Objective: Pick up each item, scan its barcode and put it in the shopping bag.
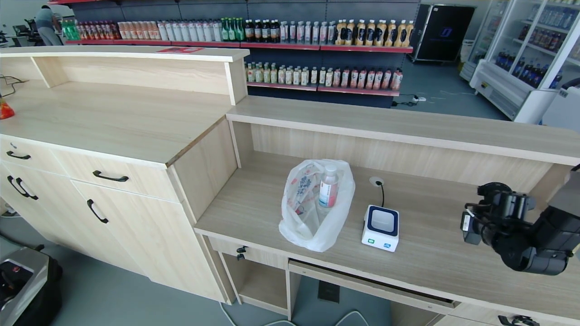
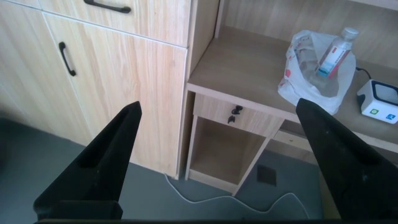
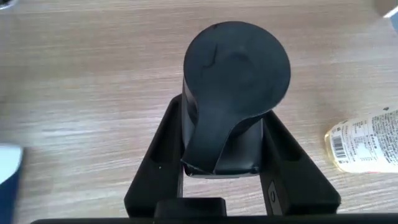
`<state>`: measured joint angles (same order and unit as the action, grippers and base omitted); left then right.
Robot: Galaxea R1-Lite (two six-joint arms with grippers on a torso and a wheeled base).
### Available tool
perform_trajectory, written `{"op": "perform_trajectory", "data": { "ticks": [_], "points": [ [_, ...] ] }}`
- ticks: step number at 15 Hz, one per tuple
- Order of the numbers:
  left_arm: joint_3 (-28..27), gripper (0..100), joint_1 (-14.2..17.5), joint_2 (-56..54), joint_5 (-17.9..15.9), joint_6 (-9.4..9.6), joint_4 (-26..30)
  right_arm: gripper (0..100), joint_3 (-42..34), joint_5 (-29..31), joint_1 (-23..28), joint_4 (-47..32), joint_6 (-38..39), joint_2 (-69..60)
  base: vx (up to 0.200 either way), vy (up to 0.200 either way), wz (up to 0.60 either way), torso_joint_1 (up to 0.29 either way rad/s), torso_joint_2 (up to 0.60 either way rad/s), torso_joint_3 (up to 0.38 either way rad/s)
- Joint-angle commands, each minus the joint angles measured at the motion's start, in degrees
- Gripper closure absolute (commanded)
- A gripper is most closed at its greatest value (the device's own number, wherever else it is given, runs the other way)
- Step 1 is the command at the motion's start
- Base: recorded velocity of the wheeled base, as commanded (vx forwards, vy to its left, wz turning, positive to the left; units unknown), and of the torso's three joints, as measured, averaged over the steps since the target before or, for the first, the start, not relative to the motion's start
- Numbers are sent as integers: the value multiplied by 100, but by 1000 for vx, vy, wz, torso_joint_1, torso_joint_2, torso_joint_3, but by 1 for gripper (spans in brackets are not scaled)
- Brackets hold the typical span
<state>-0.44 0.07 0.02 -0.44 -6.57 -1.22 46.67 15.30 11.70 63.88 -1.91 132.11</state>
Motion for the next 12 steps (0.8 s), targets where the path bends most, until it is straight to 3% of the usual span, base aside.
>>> {"op": "perform_trajectory", "data": {
  "ticks": [1, 2, 3, 6, 8, 10, 12],
  "points": [
    [0, 0, 1, -2, 0, -2, -1, 100, -307, -1521, -142, -1519, 481, -2093, 0, 0, 0, 0, 0, 0],
    [0, 0, 1, -2, 0, -2, -1, 100, -272, -2031, -142, -2143, 569, -2603, 0, 0, 0, 0, 0, 0],
    [0, 0, 1, -2, 0, -2, -10, 100, -290, -3086, -142, -2635, 666, -3297, 0, 0, 0, 0, 0, 0],
    [0, 0, 1, -2, 0, -2, -1, 100, -307, -5098, -98, -2776, 1299, -4352, 0, 0, 0, 0, 0, 0],
    [0, 0, 1, -2, -9, -2, -10, 100, 71, -5784, -203, -3259, 1721, -4879, 0, 0, 0, 0, 0, 0],
    [0, 0, 1, -2, 0, -2, -1, 100, 457, -6039, -494, -4006, 1817, -5222, 0, 0, 0, 0, 0, 0],
    [0, 0, 1, -2, 0, -2, -1, 100, 897, -6039, -1276, -4437, 1853, -5468, 0, 0, 0, 0, 0, 0]
  ]
}}
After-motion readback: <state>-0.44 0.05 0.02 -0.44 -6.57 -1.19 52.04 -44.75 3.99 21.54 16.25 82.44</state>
